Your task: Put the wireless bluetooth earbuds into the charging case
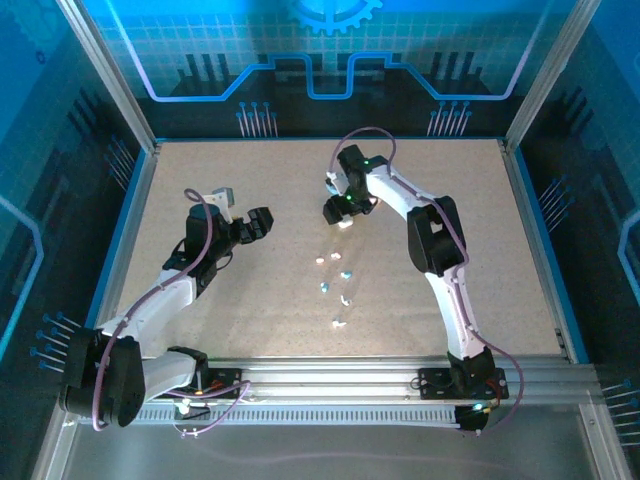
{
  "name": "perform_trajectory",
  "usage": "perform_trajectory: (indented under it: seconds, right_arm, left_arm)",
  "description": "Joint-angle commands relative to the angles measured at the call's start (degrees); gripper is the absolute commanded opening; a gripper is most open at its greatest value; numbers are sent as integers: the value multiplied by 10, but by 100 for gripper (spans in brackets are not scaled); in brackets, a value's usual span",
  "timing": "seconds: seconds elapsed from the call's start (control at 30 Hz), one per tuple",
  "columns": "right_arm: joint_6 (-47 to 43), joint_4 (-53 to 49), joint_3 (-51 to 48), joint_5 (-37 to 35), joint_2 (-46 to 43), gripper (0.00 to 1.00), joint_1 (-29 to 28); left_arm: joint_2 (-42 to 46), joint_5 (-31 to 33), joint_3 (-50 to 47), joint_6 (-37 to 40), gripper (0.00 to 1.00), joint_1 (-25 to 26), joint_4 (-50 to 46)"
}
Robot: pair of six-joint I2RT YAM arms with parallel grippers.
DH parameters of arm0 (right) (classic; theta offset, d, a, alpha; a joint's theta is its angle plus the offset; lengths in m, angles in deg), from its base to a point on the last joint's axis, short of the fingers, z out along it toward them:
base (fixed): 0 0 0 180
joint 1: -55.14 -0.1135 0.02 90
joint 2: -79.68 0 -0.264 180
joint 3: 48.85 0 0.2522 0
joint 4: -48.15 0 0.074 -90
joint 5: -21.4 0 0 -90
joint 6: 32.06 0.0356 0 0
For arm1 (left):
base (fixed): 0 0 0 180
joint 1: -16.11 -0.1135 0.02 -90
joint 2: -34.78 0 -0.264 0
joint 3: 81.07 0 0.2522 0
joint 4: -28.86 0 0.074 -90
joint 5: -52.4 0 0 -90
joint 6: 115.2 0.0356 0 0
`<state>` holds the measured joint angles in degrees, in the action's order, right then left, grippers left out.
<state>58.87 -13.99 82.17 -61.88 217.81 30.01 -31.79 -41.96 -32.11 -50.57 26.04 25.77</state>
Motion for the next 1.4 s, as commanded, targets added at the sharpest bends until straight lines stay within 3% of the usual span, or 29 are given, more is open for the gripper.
perform_trajectory:
  seconds: [0.0,0.2,0.63,1.37]
  right_arm:
    - [-12,0,-34,-33,-27,65,-11]
    - [-5,26,-71,-69,-36,57,-18]
    - [-5,69,-144,-137,-88,57,-40]
    - [36,112,-146,-135,-74,53,-40]
  left_arm:
    - [8,1,0,8,99,2,-6]
    - [8,3,-2,7,99,2,-6]
    - [7,2,-1,2,99,3,-5]
    - [7,-11,-1,-4,99,3,-3]
